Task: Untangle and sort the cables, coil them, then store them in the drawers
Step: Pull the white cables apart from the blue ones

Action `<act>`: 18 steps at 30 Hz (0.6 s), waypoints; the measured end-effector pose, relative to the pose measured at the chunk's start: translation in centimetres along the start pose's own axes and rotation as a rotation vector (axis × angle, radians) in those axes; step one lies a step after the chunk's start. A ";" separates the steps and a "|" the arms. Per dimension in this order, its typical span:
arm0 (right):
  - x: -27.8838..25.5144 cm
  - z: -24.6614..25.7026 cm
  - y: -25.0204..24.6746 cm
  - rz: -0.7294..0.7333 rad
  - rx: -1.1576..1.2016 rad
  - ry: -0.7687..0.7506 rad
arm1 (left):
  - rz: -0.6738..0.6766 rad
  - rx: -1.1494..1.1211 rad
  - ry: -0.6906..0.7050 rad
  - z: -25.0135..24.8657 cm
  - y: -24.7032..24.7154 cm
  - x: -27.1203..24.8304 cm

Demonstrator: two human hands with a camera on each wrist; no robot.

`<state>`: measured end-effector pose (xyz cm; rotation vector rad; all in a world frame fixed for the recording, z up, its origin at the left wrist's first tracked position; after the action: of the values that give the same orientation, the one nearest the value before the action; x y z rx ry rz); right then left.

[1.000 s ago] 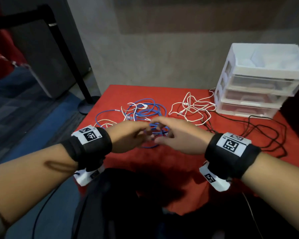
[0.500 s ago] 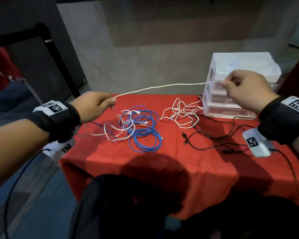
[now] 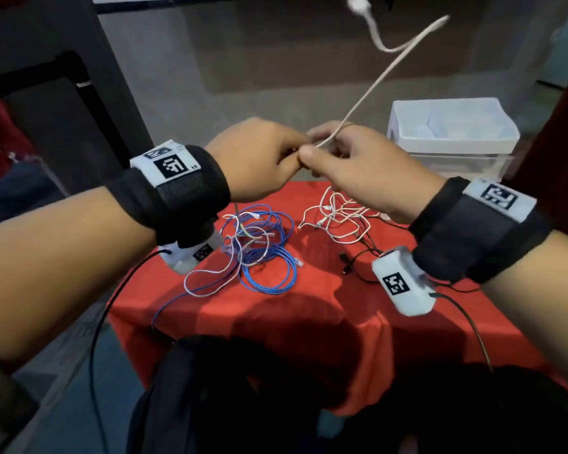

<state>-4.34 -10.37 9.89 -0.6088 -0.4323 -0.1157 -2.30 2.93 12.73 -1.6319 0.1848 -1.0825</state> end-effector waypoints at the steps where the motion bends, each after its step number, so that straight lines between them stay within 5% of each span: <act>1: 0.0 -0.1 -0.1 0.014 0.122 0.026 | 0.013 -0.011 0.000 -0.1 0.0 0.0; 5: 0.9 -1.7 -2.0 -0.078 0.225 0.130 | 0.091 -0.180 -0.079 0.4 1.6 -1.0; 8: 1.7 -5.1 -4.7 -0.154 0.301 0.361 | 0.171 -0.261 -0.253 3.5 3.6 -3.3; 13: 1.1 -11.0 -8.1 -0.097 0.223 0.604 | 0.334 -0.213 -0.385 9.1 6.4 -8.0; 18: -0.2 -12.3 -4.8 0.062 0.325 0.729 | 0.223 -0.567 -0.644 8.8 7.9 -6.8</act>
<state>-1.24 -21.42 3.33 -0.2279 0.2728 -0.1937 3.32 10.25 2.76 -2.3186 0.2496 -0.2994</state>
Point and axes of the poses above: each hand's wrist, its own x-axis towards the middle knuckle, its own y-axis out of the palm, z = x × y, the point moved 6 cm from there along x, towards the middle knuckle, and after that the axes turned 8 degrees about -z, right-handed, at the moved point
